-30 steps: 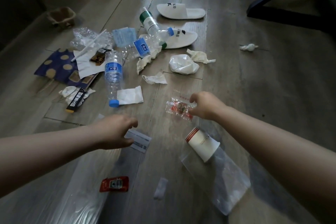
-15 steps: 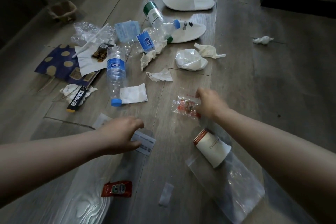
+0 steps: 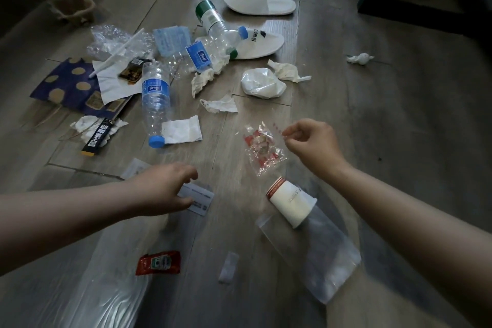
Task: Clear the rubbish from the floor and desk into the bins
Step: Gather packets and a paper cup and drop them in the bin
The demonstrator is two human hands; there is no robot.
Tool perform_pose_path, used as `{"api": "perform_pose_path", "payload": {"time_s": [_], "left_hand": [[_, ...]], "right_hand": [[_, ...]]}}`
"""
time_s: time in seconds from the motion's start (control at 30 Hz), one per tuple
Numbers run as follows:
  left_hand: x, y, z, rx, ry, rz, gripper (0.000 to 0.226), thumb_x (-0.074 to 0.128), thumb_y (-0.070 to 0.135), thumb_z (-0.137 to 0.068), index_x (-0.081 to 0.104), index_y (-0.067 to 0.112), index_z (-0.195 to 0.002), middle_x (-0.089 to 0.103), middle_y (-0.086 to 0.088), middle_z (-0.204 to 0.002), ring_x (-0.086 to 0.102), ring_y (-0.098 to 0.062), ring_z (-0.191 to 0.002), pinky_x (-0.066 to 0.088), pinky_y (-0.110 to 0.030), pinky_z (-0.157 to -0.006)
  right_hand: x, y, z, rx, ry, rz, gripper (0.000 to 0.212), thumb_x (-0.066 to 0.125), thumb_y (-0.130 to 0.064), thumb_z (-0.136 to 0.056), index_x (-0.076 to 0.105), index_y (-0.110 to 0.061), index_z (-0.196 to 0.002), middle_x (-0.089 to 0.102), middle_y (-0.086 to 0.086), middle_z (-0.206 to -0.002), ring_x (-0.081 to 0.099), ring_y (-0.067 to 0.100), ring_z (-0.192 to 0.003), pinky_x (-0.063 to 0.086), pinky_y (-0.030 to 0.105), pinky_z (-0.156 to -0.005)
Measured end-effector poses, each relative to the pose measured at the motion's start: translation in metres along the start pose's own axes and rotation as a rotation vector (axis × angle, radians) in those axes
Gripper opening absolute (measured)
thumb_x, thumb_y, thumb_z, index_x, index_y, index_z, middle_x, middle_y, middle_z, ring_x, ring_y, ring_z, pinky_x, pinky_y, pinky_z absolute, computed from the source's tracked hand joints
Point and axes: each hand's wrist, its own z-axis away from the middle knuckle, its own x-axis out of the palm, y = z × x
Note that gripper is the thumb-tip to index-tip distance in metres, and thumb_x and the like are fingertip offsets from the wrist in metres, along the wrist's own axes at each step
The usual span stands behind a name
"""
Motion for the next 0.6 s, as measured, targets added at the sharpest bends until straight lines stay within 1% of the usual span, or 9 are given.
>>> {"api": "perform_pose_path", "payload": {"time_s": [0.07,0.17,0.3,0.37,0.4,0.43,0.5,0.53,0.6], "left_hand": [[-0.001,0.003,0.002,0.002,-0.004,-0.013,0.048,0.063,0.042,-0.086,0.047,0.028,-0.128,0.053,0.009,-0.125,0.053,-0.006,-0.104,0.048,-0.019,-0.08],[-0.003,0.007,0.002,0.017,0.0,-0.04,0.048,0.064,0.043,-0.085,0.047,0.027,-0.126,0.054,0.007,-0.124,0.054,-0.008,-0.103,0.049,-0.025,-0.084],[-0.003,0.013,0.001,0.027,-0.018,-0.059,0.047,0.063,0.043,-0.085,0.047,0.027,-0.127,0.054,0.007,-0.123,0.053,-0.007,-0.096,0.047,-0.022,-0.079],[-0.003,0.017,0.001,0.035,-0.019,-0.075,0.047,0.062,0.041,-0.086,0.047,0.026,-0.128,0.054,0.006,-0.124,0.051,-0.007,-0.093,0.045,-0.02,-0.077],[-0.004,0.018,0.001,0.038,-0.02,-0.087,0.046,0.061,0.041,-0.087,0.047,0.025,-0.128,0.054,0.006,-0.125,0.05,-0.007,-0.092,0.044,-0.021,-0.078],[-0.004,0.02,0.002,0.04,-0.02,-0.096,0.046,0.061,0.041,-0.087,0.047,0.025,-0.127,0.054,0.006,-0.125,0.05,-0.007,-0.091,0.044,-0.021,-0.078],[-0.005,0.021,0.003,0.041,-0.02,-0.105,0.045,0.061,0.041,-0.087,0.047,0.025,-0.127,0.054,0.006,-0.125,0.051,-0.008,-0.092,0.045,-0.022,-0.079],[-0.005,0.021,0.003,0.04,-0.022,-0.103,0.044,0.061,0.041,-0.087,0.047,0.025,-0.126,0.054,0.006,-0.124,0.052,-0.008,-0.093,0.045,-0.021,-0.078],[-0.005,0.021,0.004,0.035,-0.027,-0.098,0.045,0.061,0.042,-0.087,0.047,0.026,-0.126,0.053,0.006,-0.124,0.053,-0.007,-0.095,0.046,-0.021,-0.078]], "right_hand": [[-0.009,0.002,0.016,0.041,-0.061,-0.033,0.017,0.067,-0.001,-0.079,0.072,-0.016,-0.086,0.069,-0.001,-0.077,0.064,0.01,-0.072,0.055,0.024,-0.07],[-0.021,0.01,0.038,0.07,-0.149,0.01,0.018,0.067,0.001,-0.077,0.072,-0.014,-0.084,0.071,0.001,-0.079,0.066,0.013,-0.074,0.055,0.027,-0.072],[-0.032,0.02,0.056,0.111,-0.275,0.108,0.019,0.065,0.0,-0.076,0.07,-0.018,-0.08,0.071,0.002,-0.079,0.068,0.019,-0.078,0.055,0.031,-0.073],[-0.033,0.024,0.062,0.154,-0.329,0.217,0.016,0.067,-0.008,-0.077,0.069,-0.023,-0.082,0.068,0.0,-0.087,0.066,0.019,-0.083,0.053,0.032,-0.073],[-0.033,0.025,0.064,0.175,-0.336,0.296,0.015,0.069,-0.015,-0.076,0.069,-0.024,-0.088,0.065,0.001,-0.098,0.063,0.02,-0.091,0.051,0.032,-0.076],[-0.033,0.025,0.066,0.191,-0.341,0.385,0.024,0.07,-0.024,-0.075,0.067,-0.025,-0.1,0.057,0.003,-0.112,0.058,0.022,-0.102,0.049,0.032,-0.082],[-0.028,0.023,0.069,0.184,-0.347,0.483,0.057,0.07,-0.04,-0.073,0.055,-0.023,-0.124,0.04,0.006,-0.136,0.04,0.027,-0.128,0.041,0.037,-0.101],[-0.023,0.021,0.071,0.15,-0.341,0.502,0.072,0.07,-0.047,-0.071,0.046,-0.021,-0.134,0.032,0.008,-0.145,0.029,0.029,-0.137,0.034,0.04,-0.109],[-0.009,0.018,0.073,0.086,-0.371,0.536,0.099,0.071,-0.059,-0.068,0.027,-0.018,-0.147,0.018,0.01,-0.156,0.012,0.029,-0.146,0.019,0.045,-0.118]]}}
